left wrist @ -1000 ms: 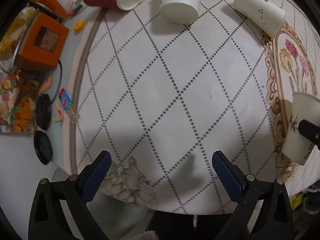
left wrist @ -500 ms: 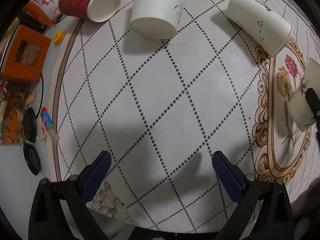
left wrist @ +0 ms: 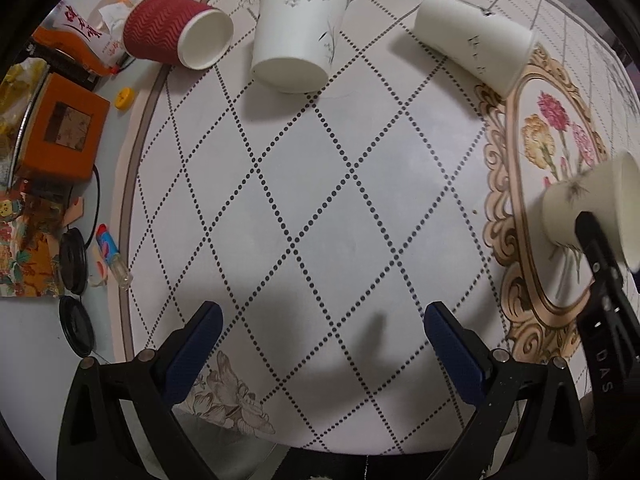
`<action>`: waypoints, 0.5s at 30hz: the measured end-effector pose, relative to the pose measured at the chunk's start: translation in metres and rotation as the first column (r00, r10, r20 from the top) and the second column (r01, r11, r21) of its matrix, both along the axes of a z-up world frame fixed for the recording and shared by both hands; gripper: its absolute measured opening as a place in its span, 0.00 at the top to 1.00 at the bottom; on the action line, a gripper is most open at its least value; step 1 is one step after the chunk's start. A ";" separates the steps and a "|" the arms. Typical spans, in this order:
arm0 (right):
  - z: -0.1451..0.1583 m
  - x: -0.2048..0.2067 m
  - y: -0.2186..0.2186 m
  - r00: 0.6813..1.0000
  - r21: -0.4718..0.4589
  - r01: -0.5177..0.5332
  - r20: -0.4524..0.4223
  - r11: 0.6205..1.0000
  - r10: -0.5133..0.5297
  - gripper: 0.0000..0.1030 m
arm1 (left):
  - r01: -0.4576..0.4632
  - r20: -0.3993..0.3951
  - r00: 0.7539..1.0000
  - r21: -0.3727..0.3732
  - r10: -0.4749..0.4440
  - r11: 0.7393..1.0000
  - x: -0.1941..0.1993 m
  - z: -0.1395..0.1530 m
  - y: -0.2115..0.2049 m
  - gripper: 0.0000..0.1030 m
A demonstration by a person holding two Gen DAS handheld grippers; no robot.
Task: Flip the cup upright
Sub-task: 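Set the cup upright on the flower medallion and open the right gripper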
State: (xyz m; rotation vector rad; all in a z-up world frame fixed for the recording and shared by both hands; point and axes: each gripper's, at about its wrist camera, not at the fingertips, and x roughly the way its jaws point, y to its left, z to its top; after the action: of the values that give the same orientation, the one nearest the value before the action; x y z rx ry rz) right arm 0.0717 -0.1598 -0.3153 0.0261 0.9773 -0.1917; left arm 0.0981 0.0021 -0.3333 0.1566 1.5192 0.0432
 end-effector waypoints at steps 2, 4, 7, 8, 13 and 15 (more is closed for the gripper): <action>0.006 -0.006 0.000 1.000 0.000 0.003 -0.005 1.000 -0.003 0.17 | 0.010 0.014 1.000 -0.004 -0.010 1.000 -0.007 0.008 -0.002 0.00; 0.014 -0.014 -0.001 1.000 -0.001 0.011 -0.005 1.000 -0.011 0.15 | 0.019 0.029 0.999 -0.009 -0.019 1.000 -0.015 0.017 -0.005 0.00; 0.031 -0.027 -0.004 0.999 -0.021 0.037 -0.017 0.999 -0.037 0.11 | 0.032 0.063 0.998 -0.017 -0.031 0.999 -0.029 0.035 -0.007 0.00; 0.038 -0.032 -0.005 0.999 -0.025 0.049 -0.020 0.998 -0.049 0.09 | 0.037 0.077 0.996 -0.019 -0.036 0.999 -0.032 0.043 -0.006 0.00; 0.087 -0.062 -0.013 0.994 -0.047 0.104 -0.031 0.993 -0.106 0.00 | 0.064 0.175 0.983 -0.032 -0.057 0.997 -0.059 0.096 -0.014 0.00; 0.111 -0.074 -0.013 0.993 -0.064 0.116 -0.029 0.991 -0.118 0.00 | 0.072 0.212 0.975 -0.043 -0.062 0.996 -0.059 0.112 -0.002 0.00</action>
State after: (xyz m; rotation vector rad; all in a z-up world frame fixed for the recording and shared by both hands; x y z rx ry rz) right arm -0.0028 -0.1733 -0.2038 0.0235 1.0030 -0.3308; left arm 0.0394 0.0000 -0.2210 0.1575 1.3012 -0.0320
